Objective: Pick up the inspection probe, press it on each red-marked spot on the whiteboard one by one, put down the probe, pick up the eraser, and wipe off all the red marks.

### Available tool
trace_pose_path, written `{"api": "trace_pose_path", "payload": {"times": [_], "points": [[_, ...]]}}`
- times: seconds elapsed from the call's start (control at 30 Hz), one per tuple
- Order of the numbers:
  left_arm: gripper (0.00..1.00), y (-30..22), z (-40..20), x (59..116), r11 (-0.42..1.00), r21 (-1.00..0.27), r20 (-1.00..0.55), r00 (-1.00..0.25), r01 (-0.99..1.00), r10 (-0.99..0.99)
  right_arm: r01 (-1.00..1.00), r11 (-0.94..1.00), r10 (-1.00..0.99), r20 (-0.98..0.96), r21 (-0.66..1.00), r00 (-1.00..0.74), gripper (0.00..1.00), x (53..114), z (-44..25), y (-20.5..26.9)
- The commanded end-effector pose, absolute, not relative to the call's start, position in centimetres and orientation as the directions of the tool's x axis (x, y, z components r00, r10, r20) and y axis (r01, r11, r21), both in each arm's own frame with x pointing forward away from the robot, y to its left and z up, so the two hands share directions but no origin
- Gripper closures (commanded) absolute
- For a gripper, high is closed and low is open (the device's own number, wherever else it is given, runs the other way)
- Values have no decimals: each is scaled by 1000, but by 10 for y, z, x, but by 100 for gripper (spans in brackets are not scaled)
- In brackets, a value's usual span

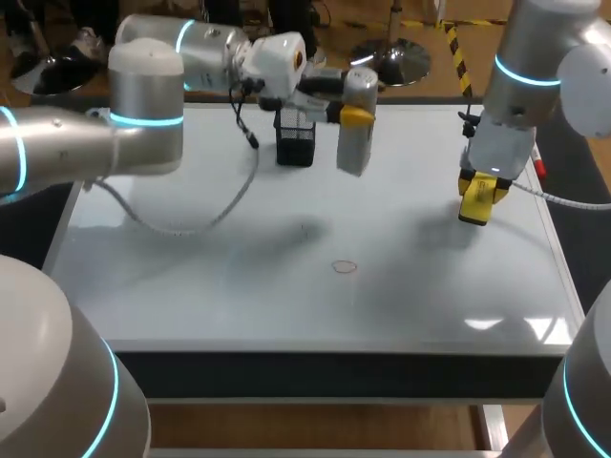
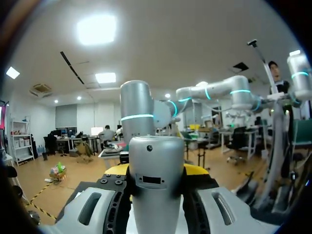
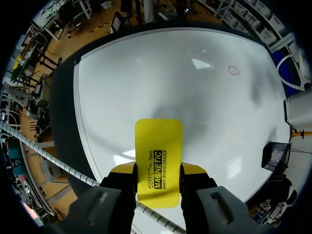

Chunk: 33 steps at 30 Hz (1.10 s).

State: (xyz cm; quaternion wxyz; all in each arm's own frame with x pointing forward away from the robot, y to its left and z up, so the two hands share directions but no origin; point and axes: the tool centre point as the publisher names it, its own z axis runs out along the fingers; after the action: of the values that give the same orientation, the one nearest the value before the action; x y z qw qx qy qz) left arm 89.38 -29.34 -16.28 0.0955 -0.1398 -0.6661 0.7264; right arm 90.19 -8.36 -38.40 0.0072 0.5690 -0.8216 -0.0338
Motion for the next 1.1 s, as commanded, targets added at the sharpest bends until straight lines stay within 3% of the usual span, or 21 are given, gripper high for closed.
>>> {"api": "trace_pose_path", "payload": {"times": [0.03, 0.47, 1.1], "points": [[100, -282, -173, 851, -95, -995, -46, -978, 28, 202, -935, 349, -936, -23, 62, -351, 100, 902, -383, -84], [100, -275, -198, 799, -79, -997, -8, -981, -7, 194, -935, 349, -936, -23, 62, -351, 100, 902, -383, -84], [100, -276, -225, 788, -100, -995, 2, -982, -21, 188, -935, 349, -936, -23, 62, -351, 100, 902, -383, -84]]}}
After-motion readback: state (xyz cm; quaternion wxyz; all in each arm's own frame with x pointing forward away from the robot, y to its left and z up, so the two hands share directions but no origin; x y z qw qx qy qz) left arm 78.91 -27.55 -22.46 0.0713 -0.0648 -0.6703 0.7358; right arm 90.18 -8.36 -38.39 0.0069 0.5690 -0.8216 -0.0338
